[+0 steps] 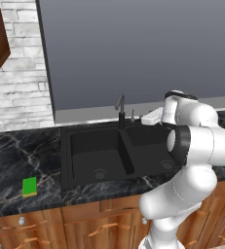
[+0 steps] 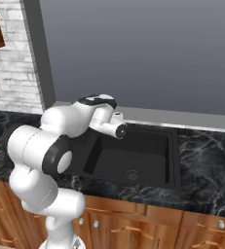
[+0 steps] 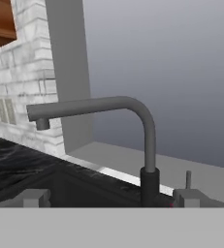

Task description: Soak the sponge with water for a few seconds and then drop it inside the sink.

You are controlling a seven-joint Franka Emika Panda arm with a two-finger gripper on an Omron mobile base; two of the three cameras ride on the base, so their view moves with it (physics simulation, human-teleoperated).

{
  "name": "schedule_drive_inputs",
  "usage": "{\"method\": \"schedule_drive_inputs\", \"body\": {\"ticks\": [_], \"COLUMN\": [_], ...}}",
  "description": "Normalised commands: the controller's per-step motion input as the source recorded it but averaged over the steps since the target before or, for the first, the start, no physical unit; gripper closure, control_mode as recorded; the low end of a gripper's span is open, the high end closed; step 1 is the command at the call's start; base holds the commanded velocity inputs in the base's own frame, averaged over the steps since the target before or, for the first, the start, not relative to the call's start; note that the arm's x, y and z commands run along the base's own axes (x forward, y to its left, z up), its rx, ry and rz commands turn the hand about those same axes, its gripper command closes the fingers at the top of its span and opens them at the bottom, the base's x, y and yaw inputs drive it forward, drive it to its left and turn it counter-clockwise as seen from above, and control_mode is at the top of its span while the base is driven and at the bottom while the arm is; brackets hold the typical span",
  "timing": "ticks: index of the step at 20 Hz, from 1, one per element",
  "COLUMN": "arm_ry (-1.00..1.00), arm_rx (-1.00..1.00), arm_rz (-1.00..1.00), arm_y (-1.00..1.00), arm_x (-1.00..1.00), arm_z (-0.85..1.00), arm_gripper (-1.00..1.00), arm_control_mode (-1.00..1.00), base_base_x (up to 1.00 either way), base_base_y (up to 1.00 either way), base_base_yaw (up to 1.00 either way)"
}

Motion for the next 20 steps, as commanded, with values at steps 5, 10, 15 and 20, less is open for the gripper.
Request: {"method": "schedule_drive_inputs", "body": {"ticks": [5,10,15,20], "arm_ry": [0.0,0.0,0.0,0.0], "arm_rx": [0.0,0.0,0.0,-0.01], "arm_rz": [-0.02,-0.02,-0.02,-0.03], "arm_y": [0.02,0.02,0.03,0.0], "arm_x": [0.14,0.12,0.15,0.15], "arm_z": [-0.14,-0.09,-0.1,-0.14], "arm_gripper": [-1.0,-1.0,-1.0,-1.0], "arm_control_mode": [-1.0,-1.0,-1.0,-1.0], "base_base_x": [0.0,0.0,0.0,0.0], "base_base_y": [0.0,0.0,0.0,0.0], "base_base_yaw": [0.0,0.0,0.0,0.0]}}
